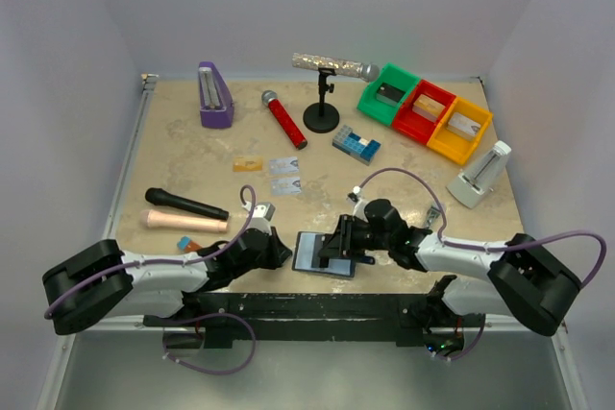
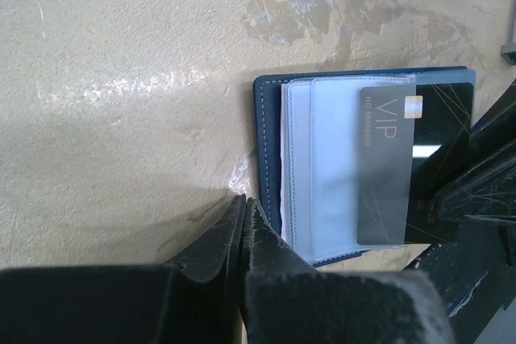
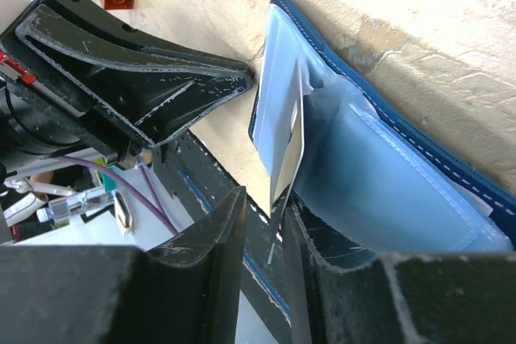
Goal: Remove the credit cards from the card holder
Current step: Remove the credit card from the card holder, then place the credit card at the center of the board.
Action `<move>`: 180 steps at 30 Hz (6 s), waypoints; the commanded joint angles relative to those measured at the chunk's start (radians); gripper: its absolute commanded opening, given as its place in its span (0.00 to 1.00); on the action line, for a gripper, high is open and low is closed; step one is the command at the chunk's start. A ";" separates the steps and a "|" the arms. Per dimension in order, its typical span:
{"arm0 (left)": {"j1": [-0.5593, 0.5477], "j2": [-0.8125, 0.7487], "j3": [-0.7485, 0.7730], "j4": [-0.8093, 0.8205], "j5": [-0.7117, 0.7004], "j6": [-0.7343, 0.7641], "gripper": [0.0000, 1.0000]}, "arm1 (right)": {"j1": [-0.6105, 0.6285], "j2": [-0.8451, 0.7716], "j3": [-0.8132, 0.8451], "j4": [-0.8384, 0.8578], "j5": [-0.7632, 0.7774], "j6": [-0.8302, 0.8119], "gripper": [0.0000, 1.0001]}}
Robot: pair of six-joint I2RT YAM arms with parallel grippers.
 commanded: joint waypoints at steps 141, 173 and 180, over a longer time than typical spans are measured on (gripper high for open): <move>0.438 0.669 0.755 0.067 0.198 -0.196 0.00 | 0.272 -0.634 0.612 -1.121 0.439 -0.509 0.67; 0.465 0.712 0.811 0.021 0.257 -0.170 0.36 | 0.272 -0.586 0.588 -1.124 0.462 -0.507 0.69; 0.468 0.665 0.791 0.007 0.260 -0.146 0.45 | 0.271 -0.554 0.603 -1.142 0.480 -0.489 0.70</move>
